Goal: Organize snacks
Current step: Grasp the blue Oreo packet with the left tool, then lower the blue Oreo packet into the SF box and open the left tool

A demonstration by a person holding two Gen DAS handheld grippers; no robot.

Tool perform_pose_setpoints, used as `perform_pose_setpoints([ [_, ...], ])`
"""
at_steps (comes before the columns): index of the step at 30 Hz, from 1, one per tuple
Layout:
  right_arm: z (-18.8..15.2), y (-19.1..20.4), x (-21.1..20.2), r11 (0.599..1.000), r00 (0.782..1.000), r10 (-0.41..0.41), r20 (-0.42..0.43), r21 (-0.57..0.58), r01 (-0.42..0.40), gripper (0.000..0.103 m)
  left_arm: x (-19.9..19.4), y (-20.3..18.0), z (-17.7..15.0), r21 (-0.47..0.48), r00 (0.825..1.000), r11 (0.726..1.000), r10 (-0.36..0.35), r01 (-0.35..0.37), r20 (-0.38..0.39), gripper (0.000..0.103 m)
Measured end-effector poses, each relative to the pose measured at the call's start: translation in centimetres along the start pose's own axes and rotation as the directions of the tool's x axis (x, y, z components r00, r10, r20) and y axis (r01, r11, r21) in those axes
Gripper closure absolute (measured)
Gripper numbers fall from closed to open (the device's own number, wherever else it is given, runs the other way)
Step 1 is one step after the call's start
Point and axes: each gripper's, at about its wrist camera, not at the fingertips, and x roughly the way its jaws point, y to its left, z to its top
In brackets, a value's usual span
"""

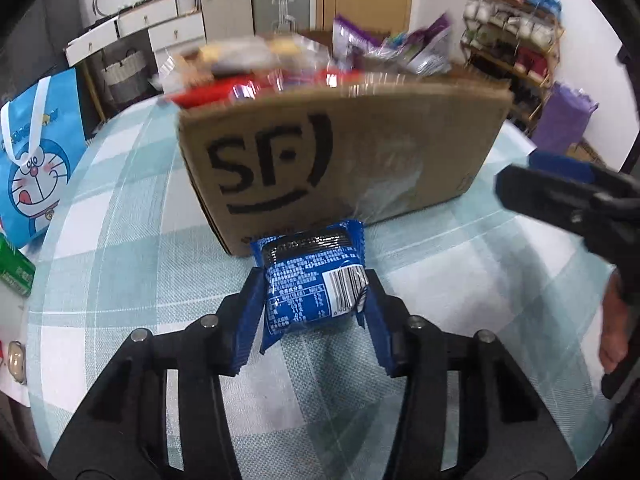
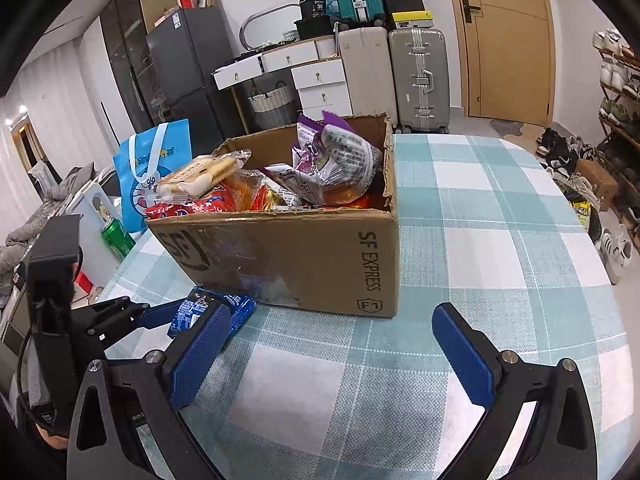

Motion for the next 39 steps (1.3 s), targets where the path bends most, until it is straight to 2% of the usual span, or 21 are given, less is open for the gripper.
perform_pose_setpoints([
  [5,0.5,0.1,-0.9,1.0,0.999,0.009,0.032,0.0,-0.009,0.001,-3.1,0.6,0.3,-0.019,0.996,0.999,-0.024,0.026,0.091,0.058],
  [11,1.5,0.6,-2.0,1.0,0.997,0.027,0.079,0.001,-0.027,0.001,-7.3,1.2,1.5,-0.04,0.982,0.998,-0.043,0.052,0.184,0.059],
  [19,3.2,1.6,-3.3,0.999,0.99,0.046,0.135,-0.017,-0.044,0.001,-8.9,1.4,5.7,-0.051,0.974,0.998,-0.033,0.045,0.222,0.058],
  [21,3.7,1.7,-3.5,0.999,0.988,0.039,0.148,-0.017,-0.037,0.009,-8.9,1.4,6.9,-0.052,0.974,0.997,-0.04,0.053,0.224,0.058],
  [23,4.2,1.7,-3.2,0.999,0.989,0.045,0.139,-0.02,-0.043,0.043,-7.9,1.1,8.2,-0.052,0.975,0.997,-0.038,0.05,0.218,0.058],
  [25,4.6,1.6,-2.5,0.999,0.992,0.033,0.121,-0.017,-0.031,0.05,-7.0,0.7,9.2,-0.042,0.977,0.998,-0.042,0.051,0.208,0.058],
  [29,5.4,1.8,-1.3,0.998,0.992,0.042,0.119,-0.042,-0.037,0.074,-4.8,0.3,10.3,-0.031,0.98,0.999,-0.032,0.038,0.196,0.058],
  [32,5.8,2.1,-0.4,0.998,0.994,0.041,0.106,-0.055,-0.035,0.078,-3.5,0.3,10.7,-0.034,0.982,0.999,-0.031,0.038,0.186,0.058],
  [37,6.6,1.9,1.3,0.999,0.996,0.033,0.081,-0.041,-0.03,0.078,-1.2,0.4,11.5,-0.052,0.986,0.998,-0.016,0.024,0.164,0.055],
  [39,6.7,1.7,1.6,0.999,0.997,0.019,0.074,-0.035,-0.016,0.077,-1.2,0.6,11.5,-0.062,0.985,0.997,-0.023,0.034,0.17,0.046],
])
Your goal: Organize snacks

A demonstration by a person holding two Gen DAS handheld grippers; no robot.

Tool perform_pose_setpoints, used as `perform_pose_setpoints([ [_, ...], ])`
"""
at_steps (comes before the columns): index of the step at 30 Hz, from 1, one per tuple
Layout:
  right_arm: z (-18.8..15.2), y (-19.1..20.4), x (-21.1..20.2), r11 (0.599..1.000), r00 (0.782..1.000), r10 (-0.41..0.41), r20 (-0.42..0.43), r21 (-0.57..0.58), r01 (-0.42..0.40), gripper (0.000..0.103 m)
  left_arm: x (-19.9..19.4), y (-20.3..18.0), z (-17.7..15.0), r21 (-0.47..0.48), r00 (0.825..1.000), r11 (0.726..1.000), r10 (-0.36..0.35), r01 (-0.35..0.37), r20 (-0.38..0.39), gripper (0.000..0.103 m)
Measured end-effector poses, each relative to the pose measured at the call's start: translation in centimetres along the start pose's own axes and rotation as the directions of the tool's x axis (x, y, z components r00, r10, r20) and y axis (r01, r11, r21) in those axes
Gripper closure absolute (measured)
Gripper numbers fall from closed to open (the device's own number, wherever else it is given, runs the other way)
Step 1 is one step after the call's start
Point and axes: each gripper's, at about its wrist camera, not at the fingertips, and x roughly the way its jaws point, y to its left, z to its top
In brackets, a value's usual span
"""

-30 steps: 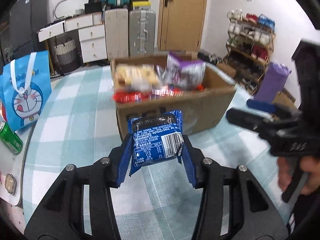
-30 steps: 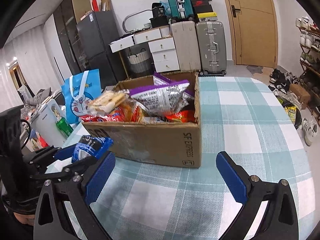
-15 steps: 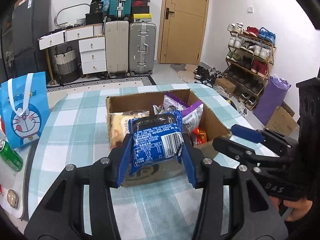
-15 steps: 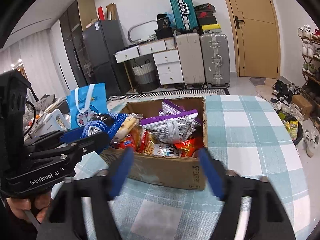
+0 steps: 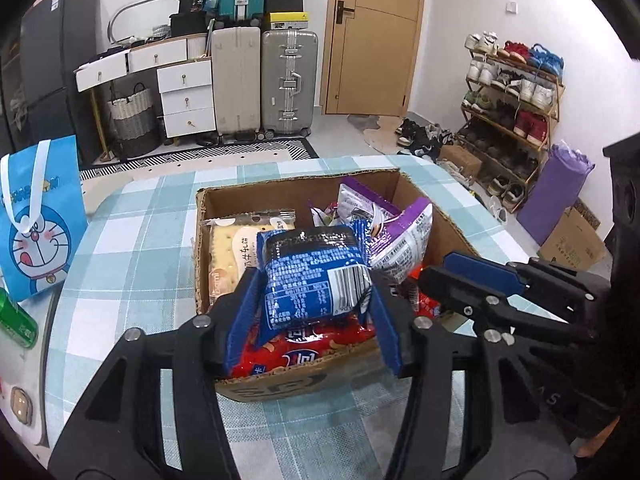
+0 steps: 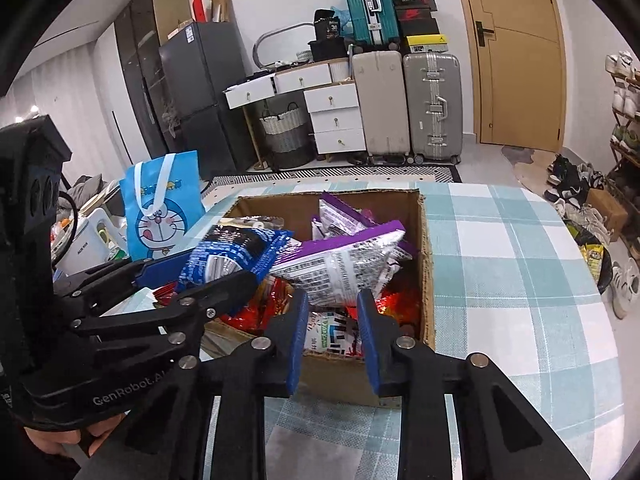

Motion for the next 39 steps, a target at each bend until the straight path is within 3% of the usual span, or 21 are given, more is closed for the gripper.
perform_pose_setpoints([
  [1,0.0,-0.1,-0.1,1.0,1.0,-0.009,0.003,0.001,0.009,0.077,-0.2,0.1,0.0,-0.008,1.0,1.0,-0.003,0.003,0.003,0.041],
  [3,-0.1,-0.4,-0.3,1.0,1.0,-0.015,0.006,0.003,0.015,0.074,-0.6,0.4,-0.2,-0.015,1.0,1.0,0.013,-0.012,0.01,0.023],
  [5,-0.2,-0.8,-0.9,1.0,0.999,-0.019,0.027,0.011,0.019,0.057,-1.2,0.9,-0.4,-0.026,1.0,1.0,0.015,-0.014,0.018,0.017],
  [8,-0.4,-1.4,-2.1,0.999,0.998,0.007,0.062,0.033,-0.009,0.044,-2.1,1.6,-0.6,-0.048,1.0,0.999,0.016,-0.015,0.015,0.001],
  [12,-0.7,-1.5,-3.6,0.999,0.996,0.0,0.089,0.041,-0.004,0.019,-4.3,2.0,-1.3,-0.046,0.998,0.999,0.0,0.002,0.061,0.001],
  [15,-1.4,-1.5,-5.0,0.999,0.992,0.012,0.129,0.043,-0.018,0.002,-6.1,1.9,-2.2,-0.026,0.995,0.999,0.032,-0.03,0.098,0.001],
  [18,-2.3,-1.2,-6.4,0.998,0.984,0.045,0.17,0.031,-0.051,0.001,-7.9,2.0,-3.5,-0.013,0.988,0.999,0.05,-0.049,0.145,0.001],
  [25,-5.1,-0.1,-8.5,0.999,0.978,0.051,0.204,-0.03,-0.045,0.001,-10.6,2.6,-6.7,-0.026,0.984,0.999,0.038,-0.034,0.171,0.001],
  [39,-9.4,0.9,-10.0,0.998,0.965,0.039,0.258,-0.059,-0.025,0.0,-11.1,2.0,-12.4,0.009,0.978,0.998,0.062,-0.065,0.199,0.001],
])
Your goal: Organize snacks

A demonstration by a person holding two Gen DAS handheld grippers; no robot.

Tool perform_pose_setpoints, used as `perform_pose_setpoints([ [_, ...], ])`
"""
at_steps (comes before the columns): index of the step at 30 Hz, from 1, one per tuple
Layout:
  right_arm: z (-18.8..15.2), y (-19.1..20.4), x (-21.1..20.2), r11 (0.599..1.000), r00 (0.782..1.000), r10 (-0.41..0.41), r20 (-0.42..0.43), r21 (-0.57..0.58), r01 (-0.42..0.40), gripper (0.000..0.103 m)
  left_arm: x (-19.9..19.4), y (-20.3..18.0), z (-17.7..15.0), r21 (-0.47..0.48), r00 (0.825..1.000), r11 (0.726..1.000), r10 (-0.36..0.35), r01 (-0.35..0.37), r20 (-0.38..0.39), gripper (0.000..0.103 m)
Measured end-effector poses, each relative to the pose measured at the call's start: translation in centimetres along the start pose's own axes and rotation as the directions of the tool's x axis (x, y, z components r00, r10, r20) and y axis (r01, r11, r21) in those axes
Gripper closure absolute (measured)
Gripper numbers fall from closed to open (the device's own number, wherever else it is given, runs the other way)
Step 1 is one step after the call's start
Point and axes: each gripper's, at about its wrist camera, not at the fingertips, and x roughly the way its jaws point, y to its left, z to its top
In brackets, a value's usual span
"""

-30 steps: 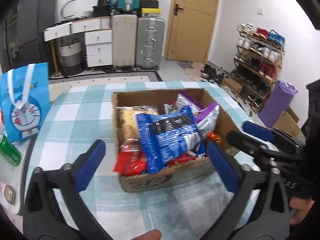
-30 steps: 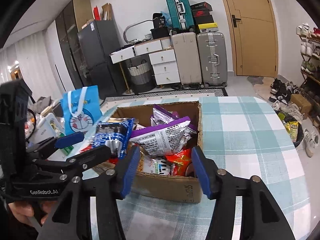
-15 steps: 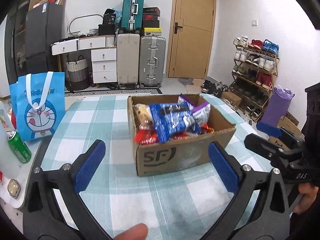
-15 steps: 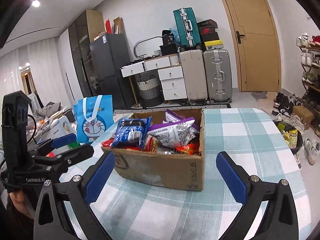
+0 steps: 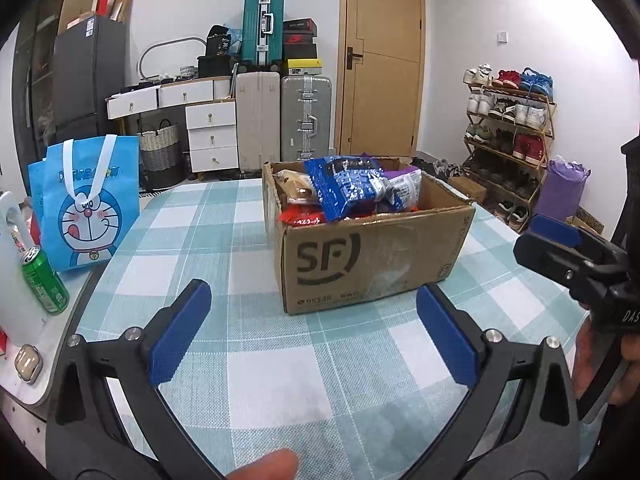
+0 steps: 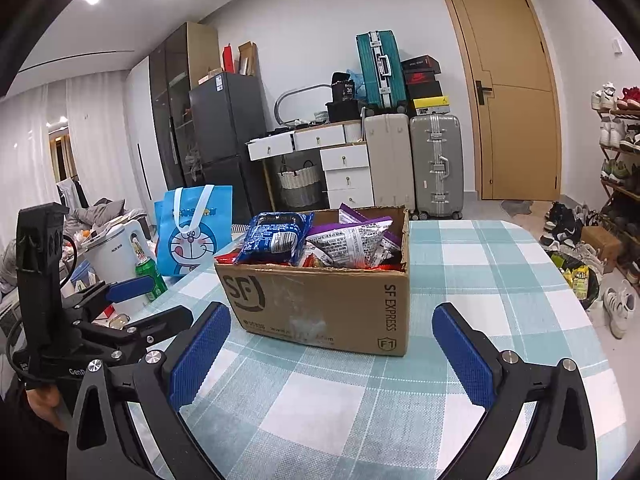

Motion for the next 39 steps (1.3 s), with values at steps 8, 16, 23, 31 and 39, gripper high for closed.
perform_pose_setpoints([
  [8,-1.5,0.1,0.0,0.997,0.997,-0.06,0.041,-0.041,0.061,0.0,-0.5,0.0,-0.6,0.007,0.998,1.0,-0.002,0.002,0.063,0.001],
  [16,-2.2,0.9,-0.3,0.993,0.994,-0.065,0.09,-0.095,0.074,0.0,-0.1,0.0,-1.4,0.013,0.998,1.0,0.005,-0.006,0.064,0.001],
  [23,-2.4,1.6,-0.6,0.989,0.992,-0.068,0.102,-0.123,0.08,0.0,0.0,0.6,-1.5,-0.003,0.997,1.0,-0.009,0.009,0.076,0.001],
  [31,-2.4,1.6,-0.7,0.989,0.992,-0.07,0.104,-0.121,0.082,0.0,-0.5,0.7,-1.7,-0.01,0.995,1.0,0.012,-0.011,0.099,0.001],
  [39,-2.4,1.6,-0.8,0.989,0.992,-0.069,0.103,-0.121,0.082,0.0,-0.4,0.8,-1.8,-0.016,0.996,1.0,0.019,-0.018,0.09,0.001],
])
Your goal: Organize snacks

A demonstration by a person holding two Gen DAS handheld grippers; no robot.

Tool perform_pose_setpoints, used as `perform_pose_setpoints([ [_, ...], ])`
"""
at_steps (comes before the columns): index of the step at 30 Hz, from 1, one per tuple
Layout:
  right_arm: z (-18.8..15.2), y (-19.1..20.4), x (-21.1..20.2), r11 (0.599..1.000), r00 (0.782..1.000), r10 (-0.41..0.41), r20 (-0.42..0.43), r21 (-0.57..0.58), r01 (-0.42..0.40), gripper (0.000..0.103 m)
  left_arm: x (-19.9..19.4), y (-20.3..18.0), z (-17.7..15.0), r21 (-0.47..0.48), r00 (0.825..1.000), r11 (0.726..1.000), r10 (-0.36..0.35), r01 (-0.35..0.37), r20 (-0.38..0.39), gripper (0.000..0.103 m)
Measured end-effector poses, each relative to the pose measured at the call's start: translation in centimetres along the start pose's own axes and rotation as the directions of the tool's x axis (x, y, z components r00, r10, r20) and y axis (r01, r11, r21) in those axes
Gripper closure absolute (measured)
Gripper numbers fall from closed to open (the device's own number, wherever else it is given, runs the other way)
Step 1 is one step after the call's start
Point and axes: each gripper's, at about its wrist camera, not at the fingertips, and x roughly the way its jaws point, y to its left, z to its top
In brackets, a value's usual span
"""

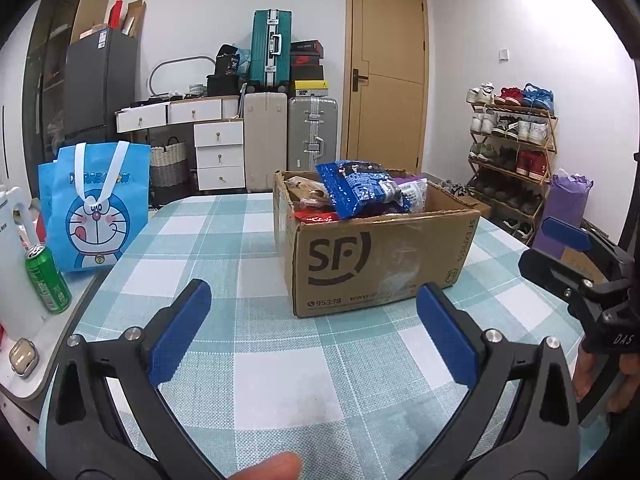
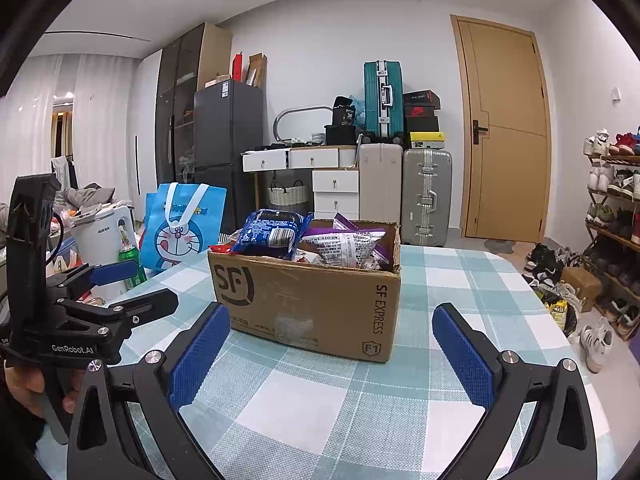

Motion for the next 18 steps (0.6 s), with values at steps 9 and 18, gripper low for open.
perform_pose_setpoints([
  [9,-0.03,-0.05,0.04,1.0,1.0,0.001,-0.001,-0.002,-0.001,0.0,0.23,0.13,-0.11,0.0,1.0,1.0,-0.002,0.002,-0.004,0.001],
  [18,-0.02,-0.04,0.05,1.0,1.0,0.001,0.0,-0.002,-0.001,0.0,0.34,0.16,-0.15,-0.003,1.0,1.0,-0.002,0.002,-0.007,0.001],
])
